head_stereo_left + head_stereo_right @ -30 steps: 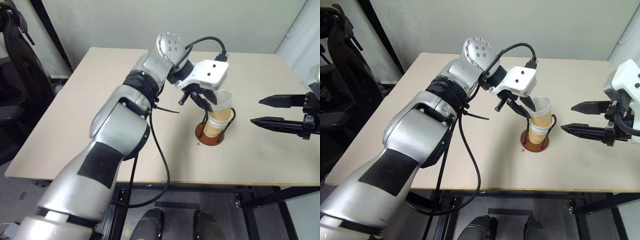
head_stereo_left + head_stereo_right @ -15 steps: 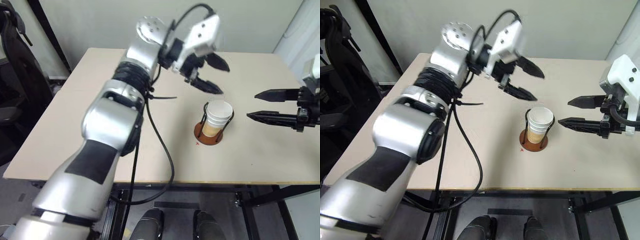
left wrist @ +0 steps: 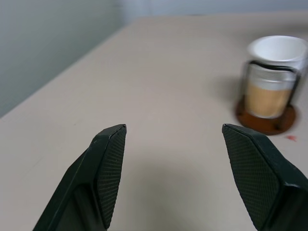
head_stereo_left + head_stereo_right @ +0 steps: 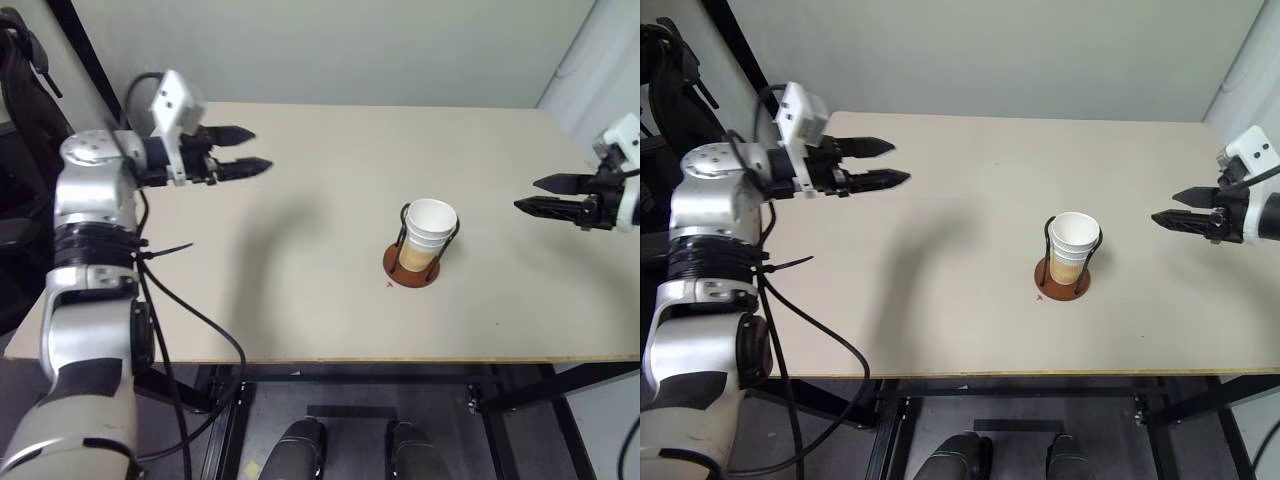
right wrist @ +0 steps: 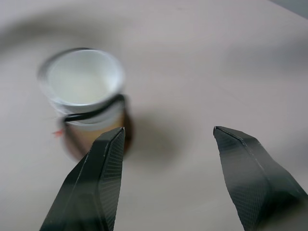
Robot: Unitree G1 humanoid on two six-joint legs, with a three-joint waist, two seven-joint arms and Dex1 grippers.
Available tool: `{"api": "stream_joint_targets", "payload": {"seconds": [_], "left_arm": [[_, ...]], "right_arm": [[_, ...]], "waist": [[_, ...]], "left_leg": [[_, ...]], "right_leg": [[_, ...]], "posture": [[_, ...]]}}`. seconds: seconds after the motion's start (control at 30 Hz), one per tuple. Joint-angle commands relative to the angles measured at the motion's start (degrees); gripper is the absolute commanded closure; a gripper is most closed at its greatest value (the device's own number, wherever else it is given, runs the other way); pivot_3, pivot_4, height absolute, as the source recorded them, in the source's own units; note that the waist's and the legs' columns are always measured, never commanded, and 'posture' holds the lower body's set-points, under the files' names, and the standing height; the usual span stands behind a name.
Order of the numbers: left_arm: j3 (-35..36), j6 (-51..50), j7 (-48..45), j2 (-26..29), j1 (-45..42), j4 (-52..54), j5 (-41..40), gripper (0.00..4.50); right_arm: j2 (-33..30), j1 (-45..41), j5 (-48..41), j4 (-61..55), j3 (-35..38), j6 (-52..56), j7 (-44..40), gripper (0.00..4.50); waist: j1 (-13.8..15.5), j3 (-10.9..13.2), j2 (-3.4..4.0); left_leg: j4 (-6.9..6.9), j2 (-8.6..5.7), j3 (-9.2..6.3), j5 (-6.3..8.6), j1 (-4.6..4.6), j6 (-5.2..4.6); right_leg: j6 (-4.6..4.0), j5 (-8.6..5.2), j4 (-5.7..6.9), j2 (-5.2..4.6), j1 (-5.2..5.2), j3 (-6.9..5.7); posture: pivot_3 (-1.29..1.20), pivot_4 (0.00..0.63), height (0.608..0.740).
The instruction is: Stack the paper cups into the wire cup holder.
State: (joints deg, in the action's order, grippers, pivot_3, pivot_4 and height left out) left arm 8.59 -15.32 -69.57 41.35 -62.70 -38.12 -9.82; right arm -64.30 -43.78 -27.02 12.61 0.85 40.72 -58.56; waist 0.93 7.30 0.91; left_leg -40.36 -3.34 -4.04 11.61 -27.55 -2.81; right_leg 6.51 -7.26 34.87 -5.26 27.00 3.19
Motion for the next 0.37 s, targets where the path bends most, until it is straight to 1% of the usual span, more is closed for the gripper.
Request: {"api": "stream_joint_targets", "payload": {"seconds": [0.03, 0.07, 0.13, 0.27, 0.33, 0.37], "left_arm": [[7.1, 0.1, 12.6, 4.2, 3.2, 2.0, -0.5, 1.11], [9.1, -0.4, 16.3, 5.5, 4.9, 2.4, -0.4, 1.11], [11.9, -2.0, 20.2, 7.1, 8.7, 5.0, -1.3, 1.11], [15.3, -5.2, 23.2, 8.5, 16.9, 11.9, -3.6, 1.11], [16.7, -6.7, 24.6, 9.3, 19.3, 13.7, -4.6, 1.11], [17.2, -6.9, 25.4, 9.6, 20.0, 13.6, -4.7, 1.11]], "right_arm": [[3.3, -3.4, 4.3, 2.8, -2.0, -3.5, 0.2, 1.48], [4.7, -4.4, 5.2, 3.9, -2.9, -4.3, -0.3, 1.48], [6.5, -6.0, 7.5, 5.8, -4.7, -6.2, -1.6, 1.48], [8.9, -7.7, 9.0, 8.0, -5.1, -5.8, -2.7, 1.48], [9.6, -7.8, 9.0, 7.9, -4.1, -4.9, -2.3, 1.48], [9.8, -7.3, 8.9, 7.5, -3.4, -4.8, -2.3, 1.48]], "waist": [[-0.3, 0.0, 0.0], [-0.6, 0.0, -0.01], [-1.2, 0.0, 0.0], [-1.4, 0.0, -0.02], [-1.2, 0.0, -0.04], [-1.2, 0.0, -0.04]], "left_leg": [[0.07, 0.0, 0.0, -0.02, 0.05, -0.14], [0.22, 0.0, 0.0, -0.07, 0.26, -0.15], [0.46, 0.06, 0.0, -0.19, 0.64, -0.02], [1.37, 0.07, -0.05, -0.88, 1.14, 0.33], [1.62, 0.07, -0.17, -1.05, 1.32, 0.57], [1.86, 0.07, -0.21, -1.08, 1.41, 0.84]], "right_leg": [[-0.05, 0.05, 0.01, -0.01, -0.02, 0.0], [-0.16, 0.13, 0.02, -0.01, -0.08, 0.02], [-0.29, 0.22, 0.07, 0.08, -0.28, 0.04], [-0.72, 0.48, -0.04, 0.09, -0.41, 0.07], [-0.85, 0.52, 0.02, 0.11, -0.49, 0.06], [-0.98, 0.56, 0.01, 0.06, -0.49, 0.11]], "posture": [[0.0, 0.15, 0.74], [0.0, 0.15, 0.74], [0.0, 0.15, 0.74], [0.0, 0.15, 0.74], [0.0, 0.15, 0.74], [0.0, 0.15, 0.74]]}}
